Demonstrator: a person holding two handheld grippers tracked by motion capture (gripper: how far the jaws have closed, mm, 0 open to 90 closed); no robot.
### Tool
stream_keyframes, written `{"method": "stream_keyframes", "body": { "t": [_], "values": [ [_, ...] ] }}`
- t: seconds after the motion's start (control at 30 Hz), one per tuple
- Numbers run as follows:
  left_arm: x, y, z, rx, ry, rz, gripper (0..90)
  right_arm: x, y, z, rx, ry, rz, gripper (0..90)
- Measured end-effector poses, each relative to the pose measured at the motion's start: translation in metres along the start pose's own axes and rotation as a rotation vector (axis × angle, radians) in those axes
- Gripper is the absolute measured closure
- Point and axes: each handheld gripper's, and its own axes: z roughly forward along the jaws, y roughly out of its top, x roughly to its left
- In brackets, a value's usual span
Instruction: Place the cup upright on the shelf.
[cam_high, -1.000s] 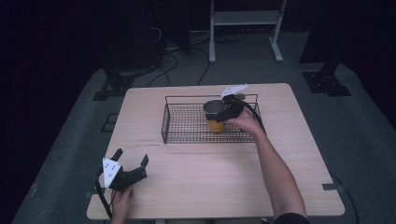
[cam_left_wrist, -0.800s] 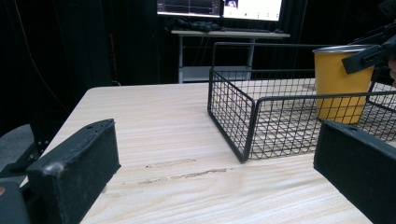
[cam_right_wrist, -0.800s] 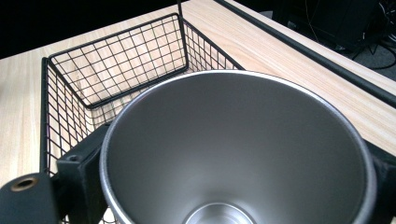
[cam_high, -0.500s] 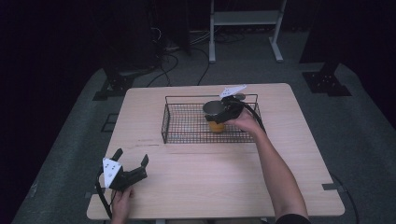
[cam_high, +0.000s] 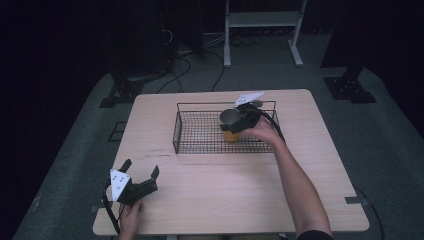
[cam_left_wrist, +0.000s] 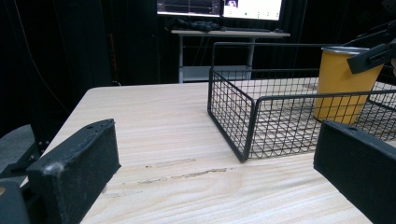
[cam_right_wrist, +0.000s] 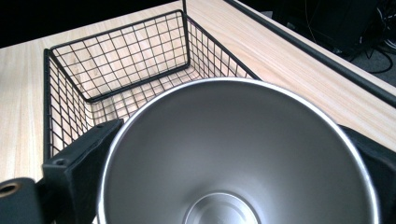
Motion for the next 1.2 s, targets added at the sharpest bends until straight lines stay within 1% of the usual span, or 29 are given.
{"method": "stream_keyframes", "body": {
  "t": [0.17, 0.43, 0.47, 0.5, 0.53, 0.57, 0.6, 0.63, 0.7, 0.8, 0.9, 1.17, 1.2],
  "values": [
    [0.0, 0.0, 0.0, 0.0, 0.001, -0.001, 0.0, 0.001, 0.002, -0.003, -0.009, -0.008, -0.012, 1.7],
    [0.0, 0.0, 0.001, 0.001, 0.001, 0.0, 0.0, 0.0, 0.007, -0.008, -0.042, -0.013, -0.001, 1.0],
    [0.0, 0.0, 0.001, 0.001, 0.001, 0.001, 0.0, 0.0, 0.008, -0.01, -0.049, -0.013, 0.002, 1.0],
    [-0.001, 0.0, 0.0, 0.001, 0.002, 0.002, 0.0, 0.0, 0.01, -0.014, -0.068, -0.012, 0.008, 0.9],
    [-0.001, 0.0, 0.0, 0.001, 0.002, 0.002, 0.0, 0.0, 0.01, -0.014, -0.068, -0.012, 0.008, 0.9],
    [-0.001, 0.0, 0.0, 0.001, 0.003, 0.003, 0.0, 0.0, 0.012, -0.019, -0.09, -0.01, 0.012, 0.9],
    [-0.001, 0.0, 0.0, 0.001, 0.003, 0.003, 0.0, 0.0, 0.012, -0.019, -0.09, -0.01, 0.012, 0.9],
    [-0.001, 0.0, 0.0, 0.001, 0.003, 0.003, 0.0, -0.001, 0.013, -0.024, -0.106, -0.01, 0.02, 1.0],
    [-0.001, 0.0, 0.0, 0.003, 0.002, 0.006, 0.0, -0.001, 0.014, -0.029, -0.118, -0.009, 0.022, 1.0],
    [-0.001, 0.0, 0.0, 0.003, 0.002, 0.007, 0.0, 0.0, 0.015, -0.034, -0.125, -0.008, 0.019, 1.0],
    [-0.001, 0.0, 0.0, 0.001, 0.001, 0.004, 0.0, 0.0, 0.016, -0.04, -0.136, -0.007, 0.026, 1.0],
    [-0.001, 0.0, -0.001, 0.0, -0.001, 0.004, 0.0, 0.004, 0.016, -0.049, -0.137, -0.007, 0.021, 1.0],
    [-0.001, 0.0, -0.001, 0.001, -0.001, 0.005, 0.0, 0.004, 0.015, -0.053, -0.141, -0.006, 0.02, 1.0]
  ]
}}
